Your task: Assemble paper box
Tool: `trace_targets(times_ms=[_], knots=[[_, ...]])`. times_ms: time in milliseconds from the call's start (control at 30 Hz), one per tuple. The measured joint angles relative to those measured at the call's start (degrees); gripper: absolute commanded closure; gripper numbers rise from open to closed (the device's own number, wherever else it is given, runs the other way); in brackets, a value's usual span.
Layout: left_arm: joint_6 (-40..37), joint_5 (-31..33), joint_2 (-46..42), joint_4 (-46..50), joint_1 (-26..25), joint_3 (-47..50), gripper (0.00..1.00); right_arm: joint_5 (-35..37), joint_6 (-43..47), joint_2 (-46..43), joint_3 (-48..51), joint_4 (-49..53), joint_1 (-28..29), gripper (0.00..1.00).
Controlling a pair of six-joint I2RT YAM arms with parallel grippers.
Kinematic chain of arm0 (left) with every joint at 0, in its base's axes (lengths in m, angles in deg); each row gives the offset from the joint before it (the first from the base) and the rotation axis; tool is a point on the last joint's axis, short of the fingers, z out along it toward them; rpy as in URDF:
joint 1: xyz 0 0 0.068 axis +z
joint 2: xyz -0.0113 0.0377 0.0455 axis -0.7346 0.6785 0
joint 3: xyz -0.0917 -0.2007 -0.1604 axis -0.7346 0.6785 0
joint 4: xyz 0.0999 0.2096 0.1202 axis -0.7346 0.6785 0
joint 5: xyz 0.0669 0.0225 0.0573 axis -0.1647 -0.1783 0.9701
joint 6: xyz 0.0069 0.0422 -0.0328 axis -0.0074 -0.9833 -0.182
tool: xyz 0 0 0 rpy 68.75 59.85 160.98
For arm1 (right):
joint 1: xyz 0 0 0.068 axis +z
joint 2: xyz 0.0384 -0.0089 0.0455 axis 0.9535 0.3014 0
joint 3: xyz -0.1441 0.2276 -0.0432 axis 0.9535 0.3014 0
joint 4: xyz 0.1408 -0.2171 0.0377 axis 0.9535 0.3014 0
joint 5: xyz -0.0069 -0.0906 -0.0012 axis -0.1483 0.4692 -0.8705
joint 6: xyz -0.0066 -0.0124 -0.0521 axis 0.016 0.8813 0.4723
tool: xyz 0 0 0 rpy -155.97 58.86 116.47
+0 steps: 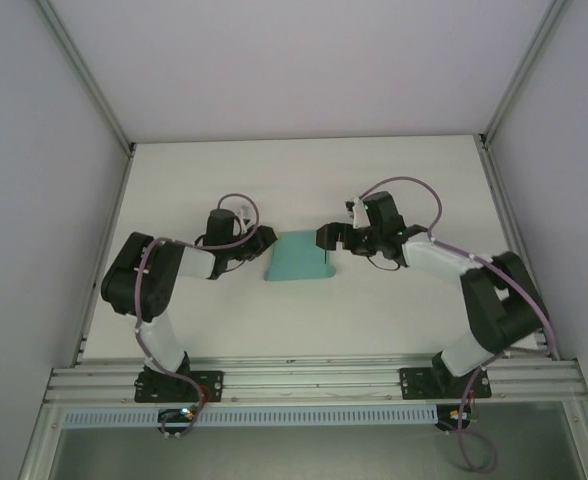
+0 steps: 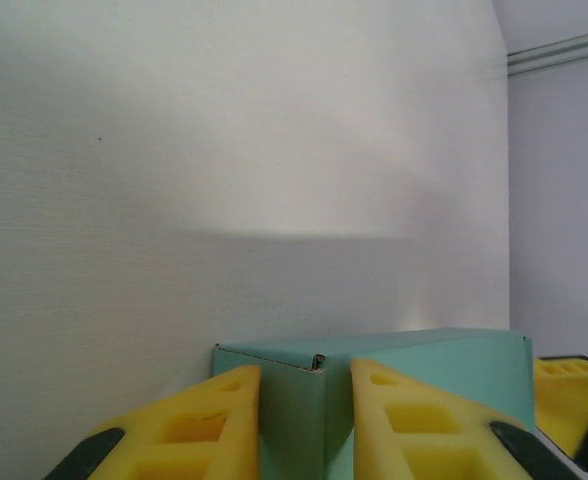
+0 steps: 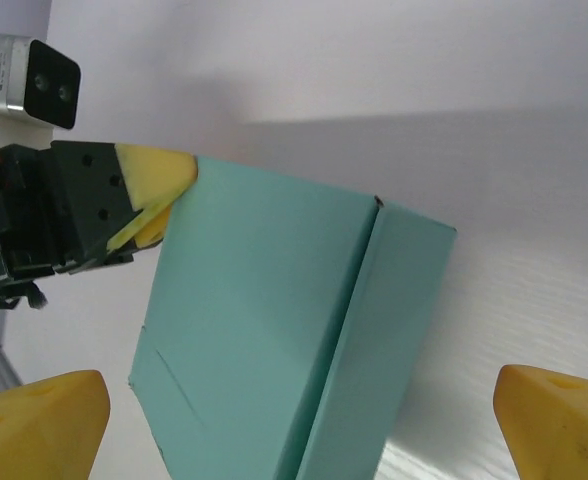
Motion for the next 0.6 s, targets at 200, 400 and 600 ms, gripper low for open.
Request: trace_targets(times_ms=[200, 400, 600], knots=[[0.61, -1.22, 1.40, -5.07, 0.76, 1.25, 0.78, -6.29, -4.46, 7.48, -0.66, -3.80, -0.17, 0.06], [1.33, -1.22, 2.34, -7.26, 0.79, 1.25, 0.77, -12.63, -10.75, 11.78, 0.35, -13.51, -0.15, 0.31], [1.57, -0.83, 2.34, -8.07, 1.11, 1.57, 0.63, -15.52, -16.63, 12.59, 1.88, -21.33, -0.24, 0.56]])
